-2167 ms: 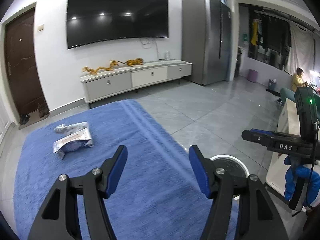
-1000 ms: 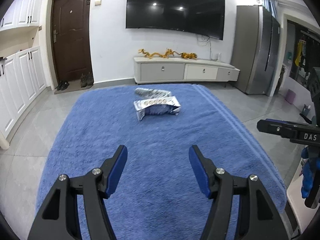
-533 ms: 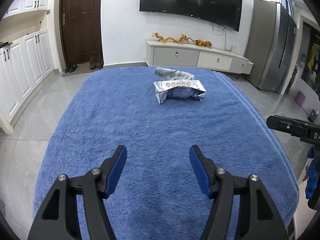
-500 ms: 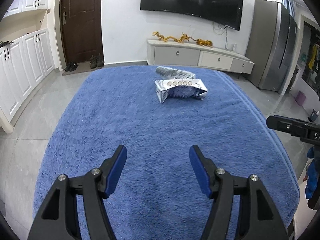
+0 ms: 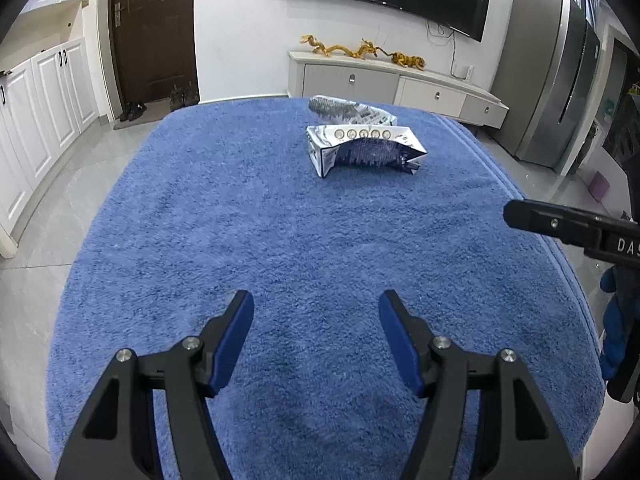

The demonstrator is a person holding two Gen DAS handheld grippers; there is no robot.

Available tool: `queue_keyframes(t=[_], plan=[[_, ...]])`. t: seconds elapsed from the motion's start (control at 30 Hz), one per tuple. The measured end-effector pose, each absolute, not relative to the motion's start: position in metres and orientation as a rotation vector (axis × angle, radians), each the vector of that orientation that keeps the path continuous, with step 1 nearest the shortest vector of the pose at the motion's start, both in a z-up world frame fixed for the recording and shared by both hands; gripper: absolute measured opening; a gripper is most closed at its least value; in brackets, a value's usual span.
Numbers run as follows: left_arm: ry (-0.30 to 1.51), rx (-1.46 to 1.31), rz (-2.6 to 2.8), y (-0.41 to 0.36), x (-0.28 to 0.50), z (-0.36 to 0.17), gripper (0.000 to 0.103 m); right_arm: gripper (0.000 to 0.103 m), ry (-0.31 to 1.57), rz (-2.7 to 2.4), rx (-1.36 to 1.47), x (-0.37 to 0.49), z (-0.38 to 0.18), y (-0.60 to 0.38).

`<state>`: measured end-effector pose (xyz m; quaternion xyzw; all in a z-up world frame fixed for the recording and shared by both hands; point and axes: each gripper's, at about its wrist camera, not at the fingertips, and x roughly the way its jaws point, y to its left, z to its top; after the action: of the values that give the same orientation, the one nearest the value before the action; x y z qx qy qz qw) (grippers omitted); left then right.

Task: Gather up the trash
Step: 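Grasp the white foil bag with the left tool while the right tool grasps the white box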

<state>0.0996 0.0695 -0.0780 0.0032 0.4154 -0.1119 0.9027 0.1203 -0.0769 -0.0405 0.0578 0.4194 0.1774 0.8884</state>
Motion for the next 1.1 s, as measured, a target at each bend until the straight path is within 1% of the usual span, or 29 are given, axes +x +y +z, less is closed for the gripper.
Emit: queue_keyframes(t=[0.17,0.4,0.5,0.73,0.9,1.1], plan=[[0.860,-0.026,-0.227,0.081,0.120,-0.082,0.063,0.067,0.863,0.391,0.090,0.141,-0.042,-0.073],[0.847,-0.064,-0.258,0.098,0.158,-0.078,0.063,0.071,0.847,0.449,0.015,0.172,-0.048,-0.064],[0.846,-0.070,-0.317,0.098,0.178,-0.075,0.066,0.075,0.828,0.479,-0.018,0.186,-0.048,-0.061],[0.840,-0.122,-0.380,0.102,0.226,-0.063,0.066,0.079,0.783,0.543,-0.124,0.215,-0.051,-0.056],[0.874,-0.202,-0.442,0.098,0.271,-0.057,0.067,0.081,0.770,0.578,-0.127,0.236,-0.059,-0.062],[0.942,-0.275,-0.488,0.079,0.324,-0.065,0.067,0.085,0.759,0.638,-0.143,0.254,-0.071,-0.066]])
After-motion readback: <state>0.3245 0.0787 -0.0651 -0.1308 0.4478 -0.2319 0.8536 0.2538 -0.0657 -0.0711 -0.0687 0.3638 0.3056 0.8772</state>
